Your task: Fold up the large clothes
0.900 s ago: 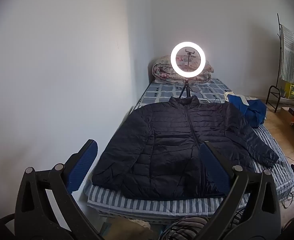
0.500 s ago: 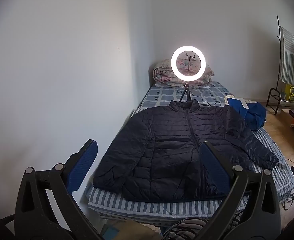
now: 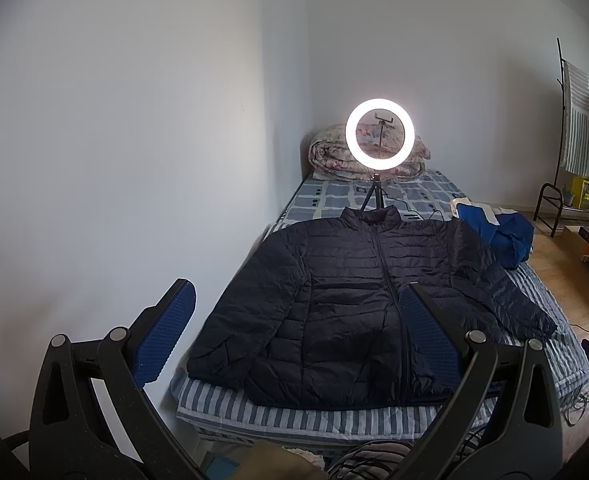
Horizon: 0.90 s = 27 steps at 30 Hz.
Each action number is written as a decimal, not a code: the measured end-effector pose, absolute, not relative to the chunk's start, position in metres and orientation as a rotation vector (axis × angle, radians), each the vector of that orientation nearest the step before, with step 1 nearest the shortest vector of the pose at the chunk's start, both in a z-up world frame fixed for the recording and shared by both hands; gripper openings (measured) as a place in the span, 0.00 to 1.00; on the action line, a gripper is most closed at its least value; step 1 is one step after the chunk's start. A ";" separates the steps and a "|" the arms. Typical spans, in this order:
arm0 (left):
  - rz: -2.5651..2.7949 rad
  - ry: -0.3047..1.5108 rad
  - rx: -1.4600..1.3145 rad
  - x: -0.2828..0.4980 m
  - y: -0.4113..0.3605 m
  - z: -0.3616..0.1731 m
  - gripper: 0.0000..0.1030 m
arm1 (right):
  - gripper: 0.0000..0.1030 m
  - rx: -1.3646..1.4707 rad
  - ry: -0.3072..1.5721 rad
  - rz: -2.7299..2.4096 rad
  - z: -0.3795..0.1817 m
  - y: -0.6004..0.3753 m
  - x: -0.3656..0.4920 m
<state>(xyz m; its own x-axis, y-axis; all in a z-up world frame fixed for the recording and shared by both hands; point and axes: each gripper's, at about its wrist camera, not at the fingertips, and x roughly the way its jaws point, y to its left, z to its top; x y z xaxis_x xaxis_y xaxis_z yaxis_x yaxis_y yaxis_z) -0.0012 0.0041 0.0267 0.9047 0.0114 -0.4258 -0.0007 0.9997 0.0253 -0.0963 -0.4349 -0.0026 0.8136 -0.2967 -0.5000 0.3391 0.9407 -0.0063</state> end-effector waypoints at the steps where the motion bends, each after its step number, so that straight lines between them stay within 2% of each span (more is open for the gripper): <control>1: 0.008 0.438 0.025 0.000 0.004 0.028 1.00 | 1.00 0.083 0.518 -0.340 -0.002 -0.435 -0.096; 27: 0.016 0.422 0.031 -0.010 0.003 0.025 1.00 | 1.00 0.077 0.516 -0.341 0.001 -0.431 -0.099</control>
